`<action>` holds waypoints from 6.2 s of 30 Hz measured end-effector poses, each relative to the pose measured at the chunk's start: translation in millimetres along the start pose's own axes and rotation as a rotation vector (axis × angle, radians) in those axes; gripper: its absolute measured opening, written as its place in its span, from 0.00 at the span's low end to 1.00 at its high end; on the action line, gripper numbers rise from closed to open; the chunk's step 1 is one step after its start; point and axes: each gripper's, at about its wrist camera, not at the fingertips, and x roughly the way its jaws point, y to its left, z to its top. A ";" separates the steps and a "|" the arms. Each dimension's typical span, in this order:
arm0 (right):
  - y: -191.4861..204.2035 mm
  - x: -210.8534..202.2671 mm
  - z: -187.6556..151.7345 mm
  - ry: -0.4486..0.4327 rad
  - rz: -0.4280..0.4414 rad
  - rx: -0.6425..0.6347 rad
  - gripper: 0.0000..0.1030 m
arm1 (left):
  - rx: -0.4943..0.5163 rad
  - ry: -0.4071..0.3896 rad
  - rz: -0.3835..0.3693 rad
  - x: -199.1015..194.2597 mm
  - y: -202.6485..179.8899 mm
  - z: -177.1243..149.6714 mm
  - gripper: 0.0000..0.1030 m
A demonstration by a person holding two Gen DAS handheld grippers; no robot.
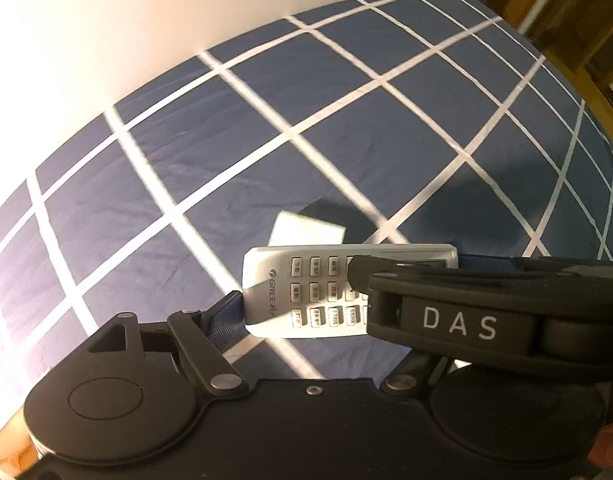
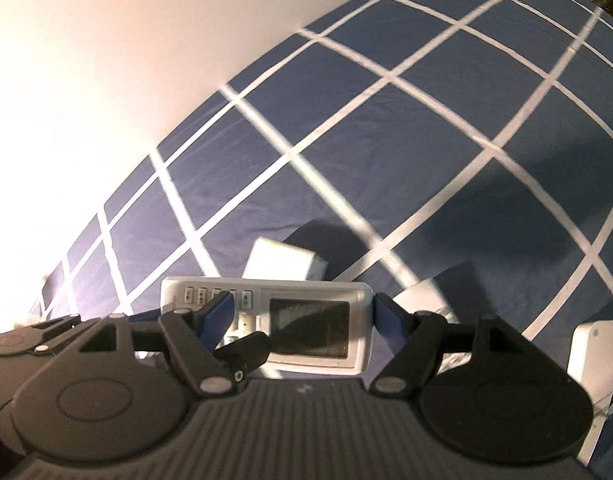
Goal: Organize objects
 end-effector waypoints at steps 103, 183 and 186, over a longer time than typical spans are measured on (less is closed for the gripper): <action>287.3 129.7 -185.6 0.321 0.095 -0.588 0.74 | -0.717 0.024 0.095 -38.4 282.6 -254.9 0.76; -72.9 -104.0 -128.5 -0.088 -0.066 0.042 1.00 | -0.087 -0.046 0.027 -51.6 -55.0 -121.7 1.00; -77.1 -100.0 -112.2 -0.072 -0.059 0.027 1.00 | -0.097 -0.047 0.038 -45.2 -56.2 -109.9 1.00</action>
